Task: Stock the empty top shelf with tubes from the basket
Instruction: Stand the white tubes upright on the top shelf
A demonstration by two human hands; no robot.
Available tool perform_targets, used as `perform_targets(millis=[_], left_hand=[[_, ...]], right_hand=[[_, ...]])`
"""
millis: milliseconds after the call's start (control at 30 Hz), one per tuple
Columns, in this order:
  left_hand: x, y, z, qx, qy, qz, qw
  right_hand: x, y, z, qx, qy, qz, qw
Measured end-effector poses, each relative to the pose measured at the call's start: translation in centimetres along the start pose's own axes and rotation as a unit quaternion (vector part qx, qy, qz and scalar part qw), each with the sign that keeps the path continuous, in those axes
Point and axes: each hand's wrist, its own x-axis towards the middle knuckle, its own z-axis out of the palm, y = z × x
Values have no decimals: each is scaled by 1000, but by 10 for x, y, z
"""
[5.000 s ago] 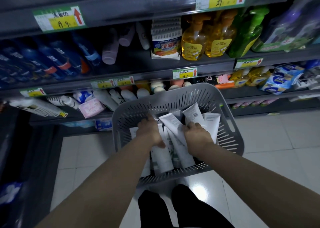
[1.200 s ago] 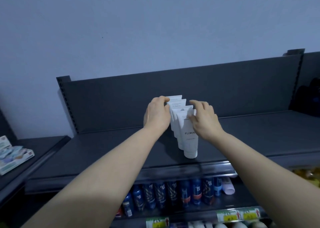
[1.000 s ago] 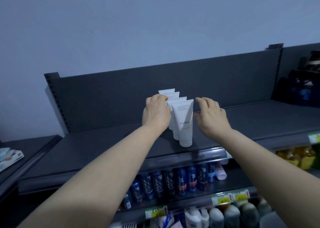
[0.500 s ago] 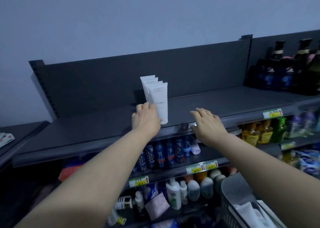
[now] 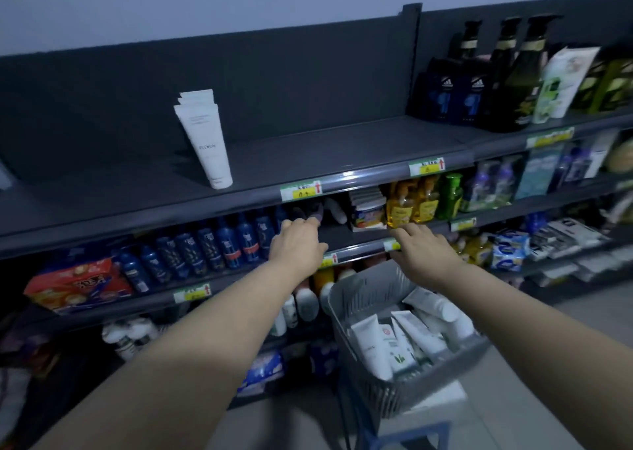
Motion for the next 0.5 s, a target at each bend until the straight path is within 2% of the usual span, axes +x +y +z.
perform_targets(millis=[267, 500], left_hand=[[25, 52, 79, -15, -96, 50, 994], [58, 56, 151, -53, -195, 24, 979]], right_hand=[[-5, 61, 47, 6, -82, 49, 995], [12, 85, 91, -9, -144, 64, 988]])
